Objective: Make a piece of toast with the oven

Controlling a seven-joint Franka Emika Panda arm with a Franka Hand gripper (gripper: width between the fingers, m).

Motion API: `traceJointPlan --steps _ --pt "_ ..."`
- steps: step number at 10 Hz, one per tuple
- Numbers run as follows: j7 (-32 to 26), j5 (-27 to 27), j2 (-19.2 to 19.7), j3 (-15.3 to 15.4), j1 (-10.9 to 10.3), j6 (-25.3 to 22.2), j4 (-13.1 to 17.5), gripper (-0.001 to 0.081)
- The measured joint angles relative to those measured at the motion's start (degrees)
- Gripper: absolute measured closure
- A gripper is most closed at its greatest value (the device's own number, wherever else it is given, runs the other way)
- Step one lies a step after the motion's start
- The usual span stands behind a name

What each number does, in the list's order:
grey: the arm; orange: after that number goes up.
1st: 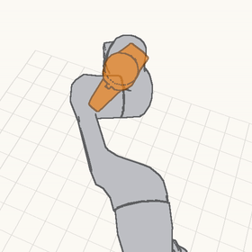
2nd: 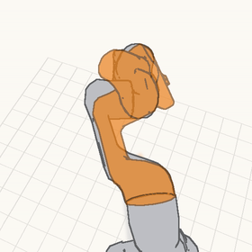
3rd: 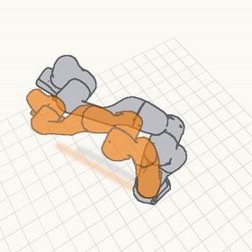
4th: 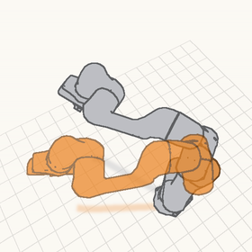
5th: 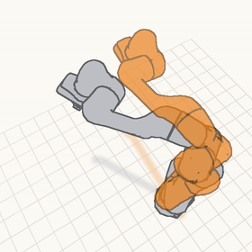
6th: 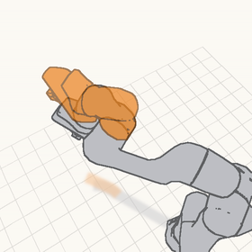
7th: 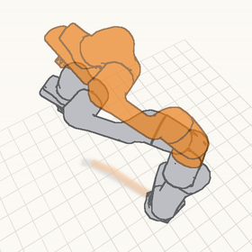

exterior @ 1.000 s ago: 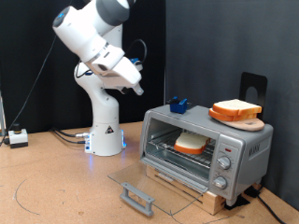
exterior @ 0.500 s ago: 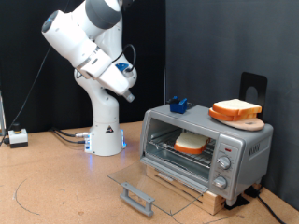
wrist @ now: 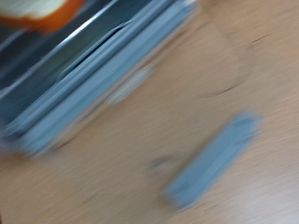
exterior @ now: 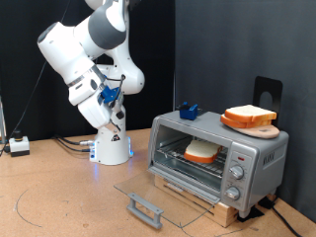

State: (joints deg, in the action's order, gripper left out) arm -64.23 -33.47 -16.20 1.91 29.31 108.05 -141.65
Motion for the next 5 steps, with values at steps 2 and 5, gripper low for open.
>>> traceJointPlan --steps 2,5 --pt "10.5 4.0 4.2 0.0 0.2 -8.2 3.8 -0.0004" --pt "25.3 3.0 11.9 -0.9 1.6 -6.8 6.3 -0.0004"
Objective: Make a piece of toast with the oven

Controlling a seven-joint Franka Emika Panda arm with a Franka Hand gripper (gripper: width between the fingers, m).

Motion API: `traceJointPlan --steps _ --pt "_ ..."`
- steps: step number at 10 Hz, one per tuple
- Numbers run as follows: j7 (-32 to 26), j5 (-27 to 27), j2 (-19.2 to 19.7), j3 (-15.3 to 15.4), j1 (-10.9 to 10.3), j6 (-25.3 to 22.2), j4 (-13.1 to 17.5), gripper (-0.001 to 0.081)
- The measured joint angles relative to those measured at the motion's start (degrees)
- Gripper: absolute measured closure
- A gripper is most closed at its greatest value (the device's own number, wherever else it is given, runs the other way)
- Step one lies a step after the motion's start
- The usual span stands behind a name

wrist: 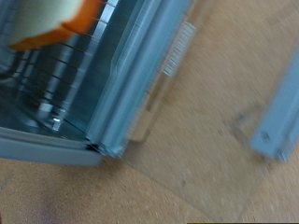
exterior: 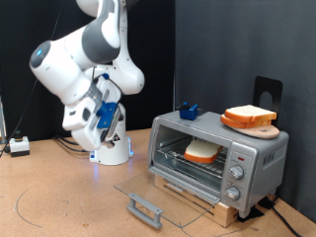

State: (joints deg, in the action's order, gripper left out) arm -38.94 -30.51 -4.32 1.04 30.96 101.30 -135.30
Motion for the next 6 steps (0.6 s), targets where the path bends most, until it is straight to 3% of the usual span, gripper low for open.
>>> traceJointPlan --steps 1,2,3,4,6 --pt "2.6 0.3 1.7 -0.1 0.1 0.8 0.9 -0.0004" --pt "1.3 0.3 1.7 -0.1 0.1 0.4 0.9 -0.0004" --pt "2.1 2.1 1.8 -0.1 0.1 -2.2 1.0 -0.0004" --pt "6.5 1.9 2.1 -0.2 0.1 -4.1 1.1 -0.0004" --pt "13.6 -3.5 3.8 -0.7 0.3 -1.2 0.5 -0.0004"
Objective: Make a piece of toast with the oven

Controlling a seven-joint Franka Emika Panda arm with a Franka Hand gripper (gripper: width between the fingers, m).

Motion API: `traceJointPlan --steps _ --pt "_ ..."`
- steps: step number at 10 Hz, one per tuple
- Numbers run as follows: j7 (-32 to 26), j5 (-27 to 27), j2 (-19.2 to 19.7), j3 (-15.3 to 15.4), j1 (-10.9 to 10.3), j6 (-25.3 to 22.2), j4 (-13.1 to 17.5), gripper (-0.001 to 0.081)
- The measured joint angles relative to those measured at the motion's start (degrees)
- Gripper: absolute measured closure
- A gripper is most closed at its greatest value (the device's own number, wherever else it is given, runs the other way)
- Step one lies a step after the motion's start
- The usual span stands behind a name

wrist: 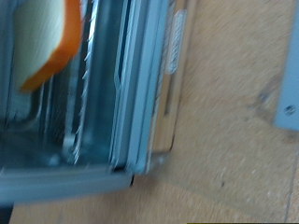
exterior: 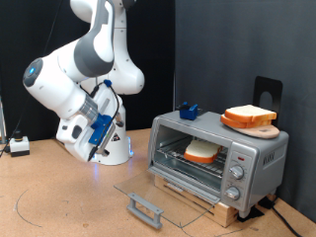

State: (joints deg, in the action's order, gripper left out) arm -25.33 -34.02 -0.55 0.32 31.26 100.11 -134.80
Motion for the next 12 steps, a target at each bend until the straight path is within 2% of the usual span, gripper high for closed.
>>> traceJointPlan --steps 1,4,6,9,12 --pt "1.1 -0.3 1.4 -0.1 0.1 2.0 -0.2 -0.0004" --pt "3.6 5.4 7.1 -0.5 0.1 4.0 0.0 -0.0004" --pt "3.5 5.3 10.7 -0.6 0.1 6.7 0.1 -0.0004" --pt "2.9 5.5 15.7 -0.2 0.0 6.9 0.1 -0.0004" --pt "1.6 5.5 18.8 1.3 -0.5 9.0 -1.7 -0.0004"
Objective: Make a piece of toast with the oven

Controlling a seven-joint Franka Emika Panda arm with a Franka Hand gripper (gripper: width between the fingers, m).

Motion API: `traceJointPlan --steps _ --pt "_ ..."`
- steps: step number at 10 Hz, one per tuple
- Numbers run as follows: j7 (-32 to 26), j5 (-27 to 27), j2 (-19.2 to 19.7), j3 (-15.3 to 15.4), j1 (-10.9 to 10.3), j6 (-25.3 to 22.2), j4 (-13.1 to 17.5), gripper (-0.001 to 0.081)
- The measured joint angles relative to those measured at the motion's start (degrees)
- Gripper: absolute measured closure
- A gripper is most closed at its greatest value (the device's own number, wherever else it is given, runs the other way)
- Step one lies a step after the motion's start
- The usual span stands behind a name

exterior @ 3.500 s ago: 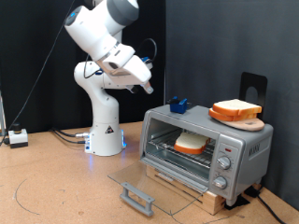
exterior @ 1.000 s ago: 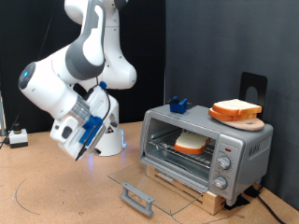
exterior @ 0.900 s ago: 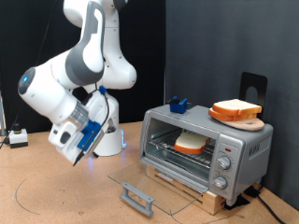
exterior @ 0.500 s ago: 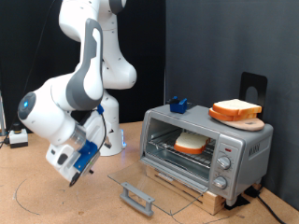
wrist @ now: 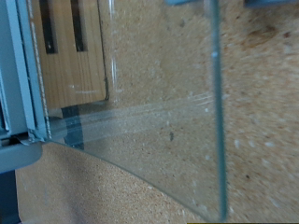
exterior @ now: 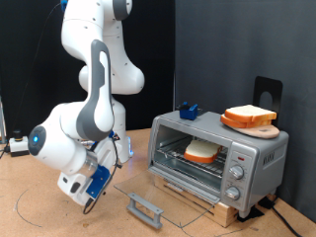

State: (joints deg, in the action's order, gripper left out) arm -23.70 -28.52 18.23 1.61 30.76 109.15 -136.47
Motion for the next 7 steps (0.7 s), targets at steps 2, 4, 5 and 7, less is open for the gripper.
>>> traceJointPlan --steps 2,4,5,7 --pt "-2.2 -0.2 0.0 1.8 -0.2 0.2 -2.2 -0.0004" --pt "-3.8 -1.2 -0.7 3.8 -0.5 0.2 -4.7 -0.0004" --pt "-4.2 -2.2 -1.1 4.6 -0.6 0.3 -5.8 -0.0004" --pt "-4.5 -3.6 -2.4 4.9 -0.4 0.9 -6.8 -0.0004"
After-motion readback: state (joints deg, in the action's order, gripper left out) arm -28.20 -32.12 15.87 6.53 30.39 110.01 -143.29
